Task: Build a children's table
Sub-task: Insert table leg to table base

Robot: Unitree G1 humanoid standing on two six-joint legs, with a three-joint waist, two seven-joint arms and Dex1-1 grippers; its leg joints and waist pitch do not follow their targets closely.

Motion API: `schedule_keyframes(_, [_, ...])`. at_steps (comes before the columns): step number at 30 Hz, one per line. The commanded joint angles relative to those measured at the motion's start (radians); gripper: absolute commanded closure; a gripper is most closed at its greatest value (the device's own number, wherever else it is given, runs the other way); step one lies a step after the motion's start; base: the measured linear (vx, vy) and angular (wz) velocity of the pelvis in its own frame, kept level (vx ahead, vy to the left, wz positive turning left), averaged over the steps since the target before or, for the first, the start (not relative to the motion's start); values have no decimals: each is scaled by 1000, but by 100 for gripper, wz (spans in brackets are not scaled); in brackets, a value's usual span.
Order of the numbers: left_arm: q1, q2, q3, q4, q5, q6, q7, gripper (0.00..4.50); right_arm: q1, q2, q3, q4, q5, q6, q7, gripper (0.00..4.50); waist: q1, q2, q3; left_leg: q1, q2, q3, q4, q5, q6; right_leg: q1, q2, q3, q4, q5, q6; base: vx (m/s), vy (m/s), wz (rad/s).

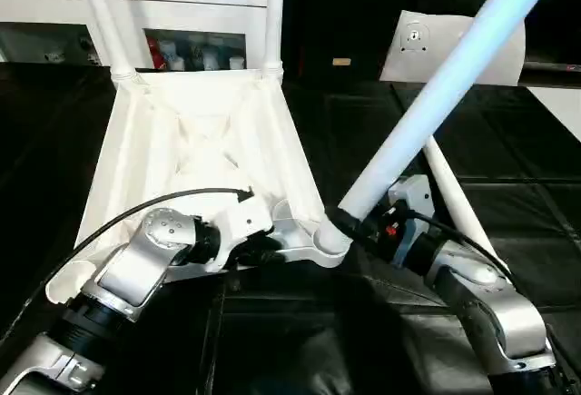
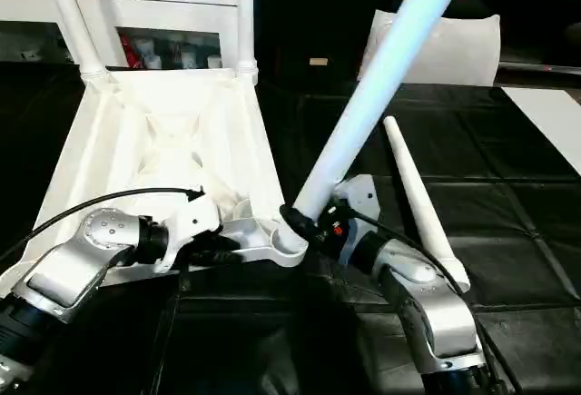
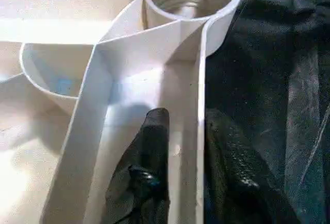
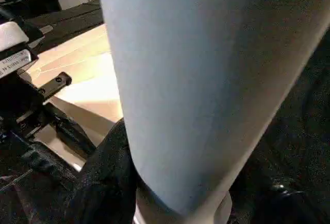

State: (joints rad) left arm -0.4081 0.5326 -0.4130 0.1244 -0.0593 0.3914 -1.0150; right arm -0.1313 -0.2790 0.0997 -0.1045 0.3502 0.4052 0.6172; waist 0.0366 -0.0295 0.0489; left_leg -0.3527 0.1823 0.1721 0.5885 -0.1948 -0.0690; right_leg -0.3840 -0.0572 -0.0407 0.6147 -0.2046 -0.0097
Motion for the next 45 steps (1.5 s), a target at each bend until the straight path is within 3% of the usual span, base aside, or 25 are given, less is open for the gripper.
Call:
schedule_keyframes(1, [-10,15,-7,10,21,-1,-5,347,-11,-5,-2,-6,-4,10,4,258,4,12,-53,3,43,-14,-73,-190,-2,40,-73,48,-72,-156,-195,0,0,0])
schedule_keyframes(8, [-9,11,-10,15,23,-16,-13,364,-10,-9,1,-7,-4,11,6,258,4,12,-51,4,44,-15,-74,-204,-5,37,-73,48,-74,-180,-193,0,0,0])
schedule_keyframes(18, [3,-21,13,28,-11,-43,-28,445,-16,-16,7,-1,-5,15,11,258,7,9,-51,3,44,-15,-74,-203,-4,38,-74,48,-75,-190,-188,0,0,0])
schedule_keyframes(22, [15,-27,19,31,-23,-64,-35,450,-16,-17,9,0,-5,17,13,258,7,8,-53,2,44,-13,-72,-180,3,39,-74,48,-71,-148,-195,0,0,0])
schedule_keyframes(26, [26,-7,14,30,-11,-103,-58,450,-20,-18,11,2,-5,19,15,258,7,9,-52,3,44,-13,-72,-191,6,38,-74,48,-73,-171,-191,0,0,0])
schedule_keyframes(28, [19,-13,25,33,-23,-75,-62,450,-21,-18,11,3,-5,18,14,258,6,10,-51,3,44,-14,-73,-195,3,38,-74,48,-74,-184,-188,0,0,0])
schedule_keyframes(31, [13,-25,39,30,-41,-56,-65,393,-21,-17,12,3,-5,18,13,258,5,12,-51,4,44,-14,-74,-199,-1,37,-75,48,-74,-192,-189,0,0,0])
schedule_keyframes(37, [11,-47,31,36,-13,-76,-21,346,-21,-15,12,3,-5,17,11,258,6,12,-53,1,44,-13,-72,-178,7,40,-74,48,-71,-136,-201,0,0,0])
schedule_keyframes(45, [3,-60,35,61,4,-73,0,339,-19,-16,11,3,-5,17,12,258,8,12,-52,3,45,-13,-72,-195,4,39,-75,48,-75,-178,-189,0,0,0])
